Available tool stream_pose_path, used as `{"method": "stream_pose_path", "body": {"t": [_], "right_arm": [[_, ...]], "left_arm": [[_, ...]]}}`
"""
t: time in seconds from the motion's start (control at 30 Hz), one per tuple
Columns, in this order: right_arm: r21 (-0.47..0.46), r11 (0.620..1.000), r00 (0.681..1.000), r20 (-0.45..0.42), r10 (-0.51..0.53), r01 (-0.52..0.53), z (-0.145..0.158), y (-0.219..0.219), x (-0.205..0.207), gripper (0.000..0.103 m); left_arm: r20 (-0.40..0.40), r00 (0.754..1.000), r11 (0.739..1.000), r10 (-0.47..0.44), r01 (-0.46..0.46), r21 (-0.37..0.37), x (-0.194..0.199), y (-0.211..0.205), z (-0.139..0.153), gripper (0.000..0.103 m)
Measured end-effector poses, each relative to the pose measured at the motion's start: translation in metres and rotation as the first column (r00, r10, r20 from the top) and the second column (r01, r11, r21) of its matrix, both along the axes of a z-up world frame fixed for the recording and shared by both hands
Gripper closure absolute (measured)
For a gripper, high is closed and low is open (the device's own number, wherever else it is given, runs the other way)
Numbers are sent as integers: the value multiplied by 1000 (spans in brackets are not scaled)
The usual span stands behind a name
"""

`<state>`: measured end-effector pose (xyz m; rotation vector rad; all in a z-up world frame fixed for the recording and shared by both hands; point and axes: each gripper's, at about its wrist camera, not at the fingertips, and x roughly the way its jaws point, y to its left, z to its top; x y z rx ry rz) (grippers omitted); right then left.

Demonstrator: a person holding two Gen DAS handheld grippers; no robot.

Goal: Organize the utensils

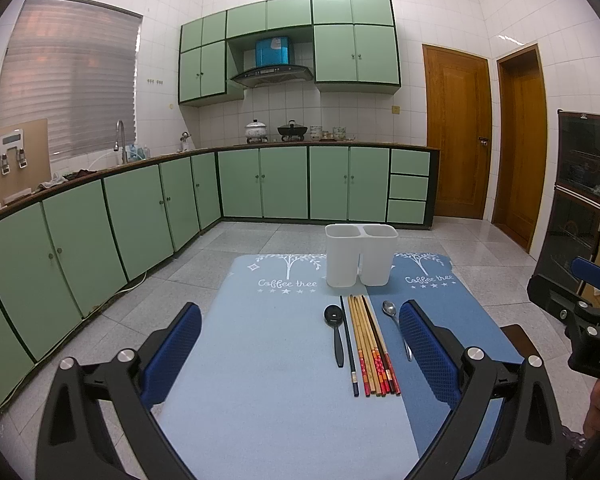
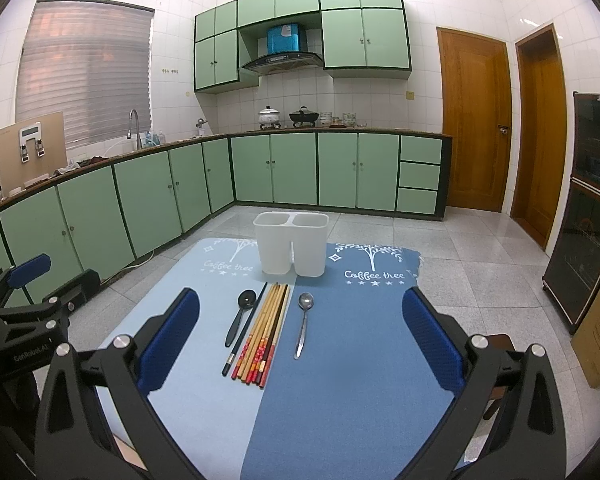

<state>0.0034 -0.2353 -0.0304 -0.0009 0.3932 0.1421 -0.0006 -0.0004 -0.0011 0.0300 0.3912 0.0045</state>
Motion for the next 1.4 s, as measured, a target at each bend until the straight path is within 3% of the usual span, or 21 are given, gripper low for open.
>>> {"method": "stream_pose_path", "body": {"t": [0.47, 0.63, 0.83, 1.07, 1.23, 1.4], "right_arm": [[-11, 1000, 1000, -21, -2, 2, -12, 3, 17, 5], [-44, 999, 998, -63, -24, 21, -24, 3, 46, 5], [-8, 999, 984, -177, -32, 31, -45, -3, 97, 5], [52, 998, 941, -338, -2, 21, -78, -9, 172, 9], [76, 997, 896, -442, 31, 3, -105, -7, 217, 25], [72, 997, 880, -474, 25, 11, -120, -6, 239, 25]], "left_arm": [[-33, 999, 1000, 3, -3, 3, 11, 10, -5, 6], [-74, 997, 999, 20, -18, 27, 41, 15, -17, 6], [-152, 988, 999, 32, -26, 42, 91, 19, -33, 6], [-297, 955, 1000, 10, -8, 8, 159, 20, -72, 6], [-394, 919, 1000, -15, 19, 7, 203, 15, -105, 6], [-468, 883, 998, -28, 52, 37, 232, 3, -136, 7]]}}
